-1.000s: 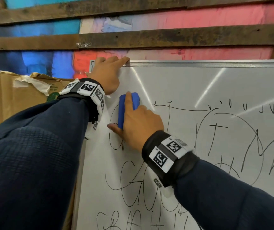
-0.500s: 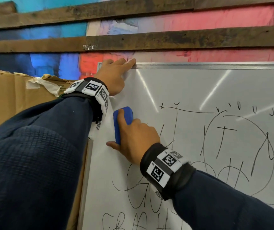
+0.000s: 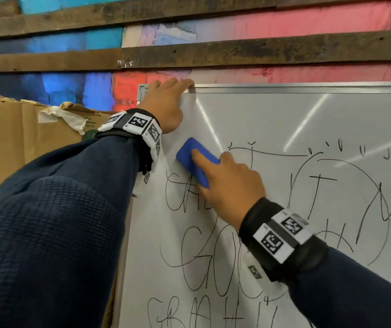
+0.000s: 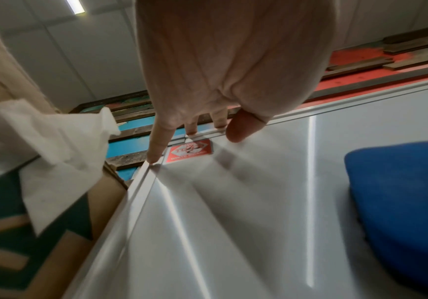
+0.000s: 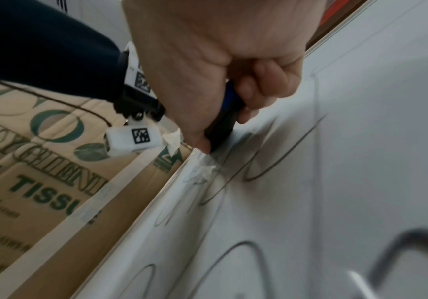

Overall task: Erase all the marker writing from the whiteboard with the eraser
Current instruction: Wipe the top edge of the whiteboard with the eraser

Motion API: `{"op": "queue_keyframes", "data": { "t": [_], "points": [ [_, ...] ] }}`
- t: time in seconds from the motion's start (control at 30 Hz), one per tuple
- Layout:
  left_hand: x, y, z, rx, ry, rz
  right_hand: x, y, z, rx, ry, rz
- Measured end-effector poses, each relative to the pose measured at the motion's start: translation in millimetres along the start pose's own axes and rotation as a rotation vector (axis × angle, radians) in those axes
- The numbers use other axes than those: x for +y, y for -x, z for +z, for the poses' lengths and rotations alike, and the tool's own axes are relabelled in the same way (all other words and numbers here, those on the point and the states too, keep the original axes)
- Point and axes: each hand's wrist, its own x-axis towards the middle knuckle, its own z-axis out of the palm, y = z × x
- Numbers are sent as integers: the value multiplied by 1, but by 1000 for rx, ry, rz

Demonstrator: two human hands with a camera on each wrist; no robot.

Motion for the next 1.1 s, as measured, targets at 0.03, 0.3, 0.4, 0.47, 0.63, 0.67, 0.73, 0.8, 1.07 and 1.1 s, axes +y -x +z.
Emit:
{"op": "queue_keyframes", "data": {
  "t": [0.03, 0.3, 0.4, 0.47, 0.63, 0.67, 0.73, 0.8, 1.07, 1.1],
  "points": [
    [3, 0, 2, 8, 8, -14, 8, 3, -4, 18, 24, 17],
    [27, -1, 10, 5, 50, -165, 89, 35, -34, 216, -46, 107],
    [33, -2, 6, 21, 71, -214, 93, 30, -32, 256, -75, 52],
    [37, -2, 5, 50, 56, -219, 88, 23, -30, 251, -109, 0],
    [52, -2, 6, 75, -10, -261, 93, 28, -32, 200, -102, -46],
    [54, -2, 6, 71, -35, -269, 101, 34, -34, 214, -96, -34],
    [57, -3, 7, 56, -95, -281, 121, 48, -41, 252, -98, 10],
    [62, -4, 8, 27, -139, -272, 138, 59, -48, 281, -97, 46],
    [94, -19, -3, -17, -220, -222, 113, 39, -39, 230, -78, -52],
    [98, -20, -4, -11, -232, -174, 110, 36, -37, 208, -82, -63]
  ]
}}
